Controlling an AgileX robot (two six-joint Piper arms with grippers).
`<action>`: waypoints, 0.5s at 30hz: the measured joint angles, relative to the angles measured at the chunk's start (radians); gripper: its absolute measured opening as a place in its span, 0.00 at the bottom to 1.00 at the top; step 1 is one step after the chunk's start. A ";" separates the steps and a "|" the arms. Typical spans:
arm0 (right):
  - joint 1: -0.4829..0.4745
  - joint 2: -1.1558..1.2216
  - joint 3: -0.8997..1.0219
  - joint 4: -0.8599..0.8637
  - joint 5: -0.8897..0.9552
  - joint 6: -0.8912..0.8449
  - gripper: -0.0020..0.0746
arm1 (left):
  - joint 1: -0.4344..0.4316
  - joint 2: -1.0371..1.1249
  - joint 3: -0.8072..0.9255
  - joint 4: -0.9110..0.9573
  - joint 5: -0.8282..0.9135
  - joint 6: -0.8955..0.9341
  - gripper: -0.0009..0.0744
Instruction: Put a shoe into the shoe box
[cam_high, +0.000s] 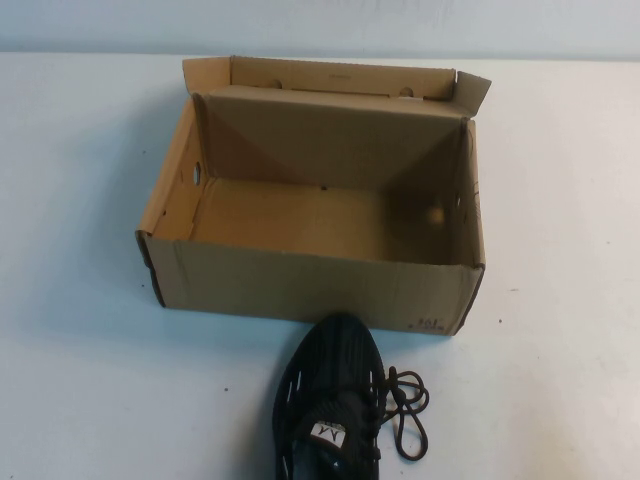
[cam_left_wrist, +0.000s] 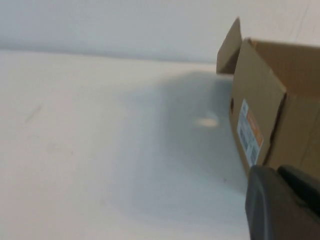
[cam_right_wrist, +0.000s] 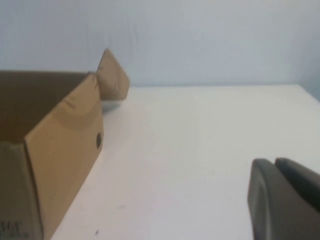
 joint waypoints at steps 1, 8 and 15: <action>0.000 0.000 0.000 0.001 -0.031 0.000 0.01 | 0.000 0.000 0.000 0.000 -0.036 0.000 0.01; 0.000 0.000 0.000 0.007 -0.319 0.000 0.01 | 0.000 0.000 0.000 0.000 -0.365 0.000 0.01; 0.000 0.000 0.000 0.020 -0.555 0.000 0.01 | 0.000 0.000 0.000 0.000 -0.650 0.000 0.01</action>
